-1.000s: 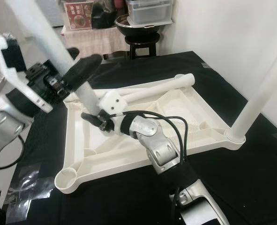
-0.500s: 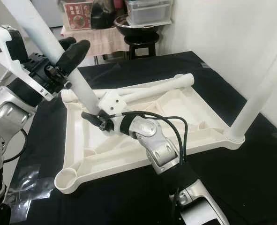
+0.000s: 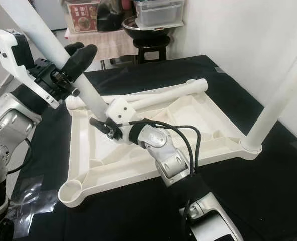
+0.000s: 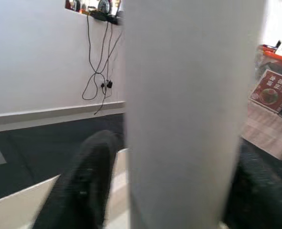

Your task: Building children table

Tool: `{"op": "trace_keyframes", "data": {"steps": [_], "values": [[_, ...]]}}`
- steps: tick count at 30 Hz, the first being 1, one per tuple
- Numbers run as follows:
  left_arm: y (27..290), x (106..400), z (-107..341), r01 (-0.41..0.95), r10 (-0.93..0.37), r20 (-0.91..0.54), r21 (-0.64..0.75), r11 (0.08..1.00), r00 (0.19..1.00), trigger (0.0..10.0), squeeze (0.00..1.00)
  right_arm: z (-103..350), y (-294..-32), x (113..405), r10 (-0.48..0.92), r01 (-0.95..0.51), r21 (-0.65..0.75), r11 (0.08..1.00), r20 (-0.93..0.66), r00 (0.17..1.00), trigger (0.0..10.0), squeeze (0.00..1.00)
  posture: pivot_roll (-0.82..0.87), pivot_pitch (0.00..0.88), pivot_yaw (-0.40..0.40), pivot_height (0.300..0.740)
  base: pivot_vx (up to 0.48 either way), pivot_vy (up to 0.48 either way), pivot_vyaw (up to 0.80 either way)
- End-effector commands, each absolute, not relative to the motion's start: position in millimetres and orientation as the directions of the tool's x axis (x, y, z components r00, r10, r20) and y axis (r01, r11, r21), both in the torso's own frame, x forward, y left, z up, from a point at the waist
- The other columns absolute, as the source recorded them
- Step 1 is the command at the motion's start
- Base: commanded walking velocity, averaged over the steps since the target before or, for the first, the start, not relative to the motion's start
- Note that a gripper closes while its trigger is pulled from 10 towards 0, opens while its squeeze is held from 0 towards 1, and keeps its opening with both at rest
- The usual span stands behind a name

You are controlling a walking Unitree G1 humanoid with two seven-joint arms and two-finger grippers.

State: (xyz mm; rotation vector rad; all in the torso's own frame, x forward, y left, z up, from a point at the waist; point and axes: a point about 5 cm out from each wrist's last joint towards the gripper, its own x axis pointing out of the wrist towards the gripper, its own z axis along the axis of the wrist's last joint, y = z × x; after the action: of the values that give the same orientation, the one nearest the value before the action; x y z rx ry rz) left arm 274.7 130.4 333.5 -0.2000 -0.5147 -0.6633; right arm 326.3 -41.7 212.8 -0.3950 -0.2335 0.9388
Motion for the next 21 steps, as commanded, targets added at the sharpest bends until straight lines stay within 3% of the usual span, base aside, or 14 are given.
{"op": "trace_keyframes", "data": {"steps": [1,13,14,21], "values": [[129.1,274.1,340.5,0.638,-0.531,0.553,-0.001,0.77,0.642,0.0,0.0,214.8,-27.7,321.5,0.857,-0.761,-0.449,0.469,0.022,0.515,10.0,1.0,-0.09,0.021,0.057,0.74,0.0,0.0,0.0],[124.3,275.3,343.2,0.652,-0.541,0.557,-0.002,0.758,0.63,0.0,0.0,217.8,-13.0,323.6,0.87,-0.754,-0.495,0.432,0.009,0.493,10.0,1.0,-0.08,0.018,0.055,0.74,0.0,0.0,0.0],[124.2,275.0,343.5,0.656,-0.541,0.56,-0.006,0.755,0.627,0.0,0.0,217.5,-8.3,324.5,0.87,-0.759,-0.486,0.433,0.005,0.493,10.0,0.0,-0.07,0.018,0.054,0.74,0.0,0.0,0.0],[122.2,274.5,345.5,0.671,-0.546,0.573,-0.011,0.741,0.612,0.0,0.0,207.4,1.8,327.3,0.871,-0.781,-0.459,0.423,-0.032,0.49,10.0,0.0,-0.07,0.02,0.056,0.74,0.0,0.0,0.0]]}}
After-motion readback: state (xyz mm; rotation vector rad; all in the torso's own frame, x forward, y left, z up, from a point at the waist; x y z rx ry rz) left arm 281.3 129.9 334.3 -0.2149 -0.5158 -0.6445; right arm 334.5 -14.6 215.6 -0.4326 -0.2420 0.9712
